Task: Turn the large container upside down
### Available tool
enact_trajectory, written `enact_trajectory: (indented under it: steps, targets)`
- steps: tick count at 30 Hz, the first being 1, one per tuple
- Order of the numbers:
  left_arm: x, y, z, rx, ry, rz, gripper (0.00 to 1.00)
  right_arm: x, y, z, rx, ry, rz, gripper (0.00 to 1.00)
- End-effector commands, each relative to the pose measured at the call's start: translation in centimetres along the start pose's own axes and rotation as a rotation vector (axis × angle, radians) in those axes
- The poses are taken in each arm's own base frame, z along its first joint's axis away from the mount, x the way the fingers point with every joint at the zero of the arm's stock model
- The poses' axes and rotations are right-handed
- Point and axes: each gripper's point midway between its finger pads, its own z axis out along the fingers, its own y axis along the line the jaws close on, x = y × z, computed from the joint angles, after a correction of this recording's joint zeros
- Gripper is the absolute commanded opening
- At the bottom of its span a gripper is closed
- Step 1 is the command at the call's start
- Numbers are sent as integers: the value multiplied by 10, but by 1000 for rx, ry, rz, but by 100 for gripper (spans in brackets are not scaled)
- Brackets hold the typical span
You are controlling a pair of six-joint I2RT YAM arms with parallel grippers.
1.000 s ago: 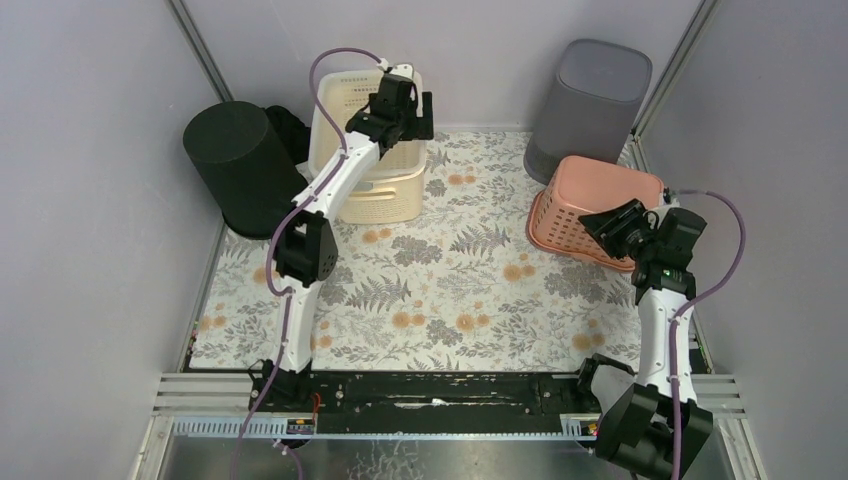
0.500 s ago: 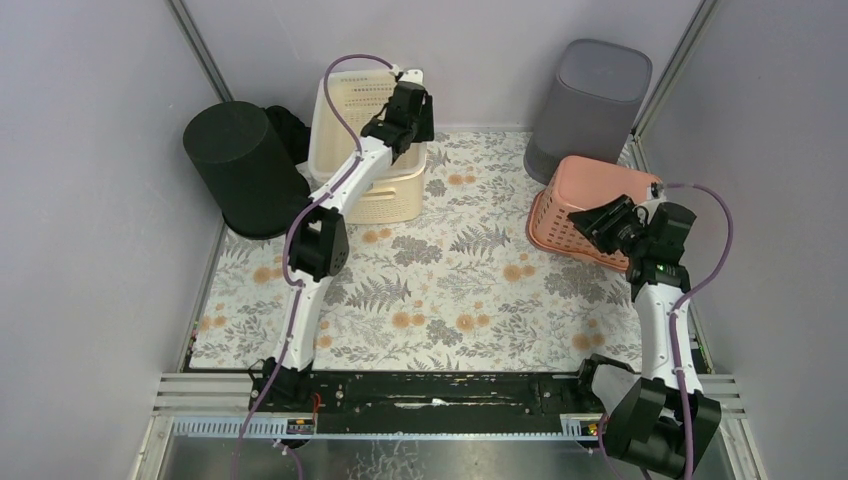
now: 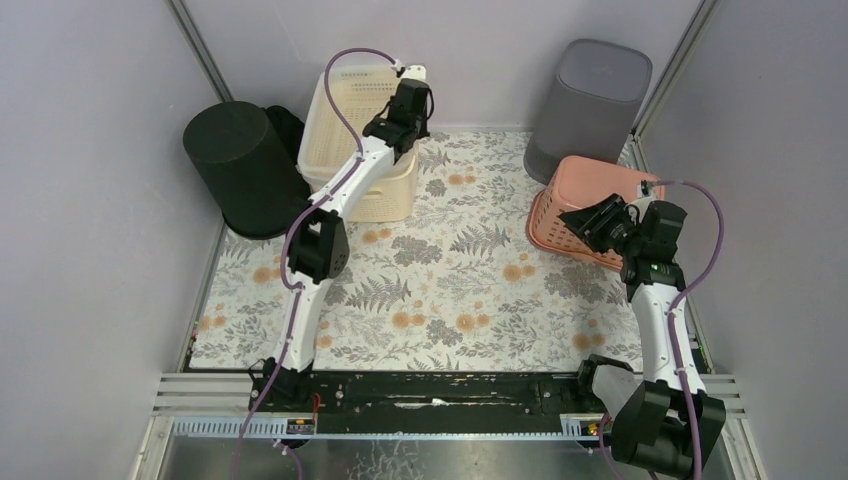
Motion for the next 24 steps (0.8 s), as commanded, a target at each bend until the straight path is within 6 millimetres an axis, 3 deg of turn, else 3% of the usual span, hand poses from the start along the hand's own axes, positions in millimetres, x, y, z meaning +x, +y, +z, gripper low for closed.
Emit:
enact_trajectory:
  steps: [1,6,11,17,24]
  targets:
    - [-65,7,-24,-3,-161,-36,0,-5,15,-2,-51,-21,-36,42]
    - [-95,14,-48,-17,-229,-40,0,-2,17,-1,-64,-10,-32,42]
    - [-144,20,-96,-4,-335,-64,0,-3,22,-3,-74,-12,-38,42]
    - [-201,25,-175,62,-453,-121,0,-5,30,-8,-89,-18,-45,42]
    - [-245,30,-276,196,-566,-204,0,-8,50,-20,-130,-33,-60,42]
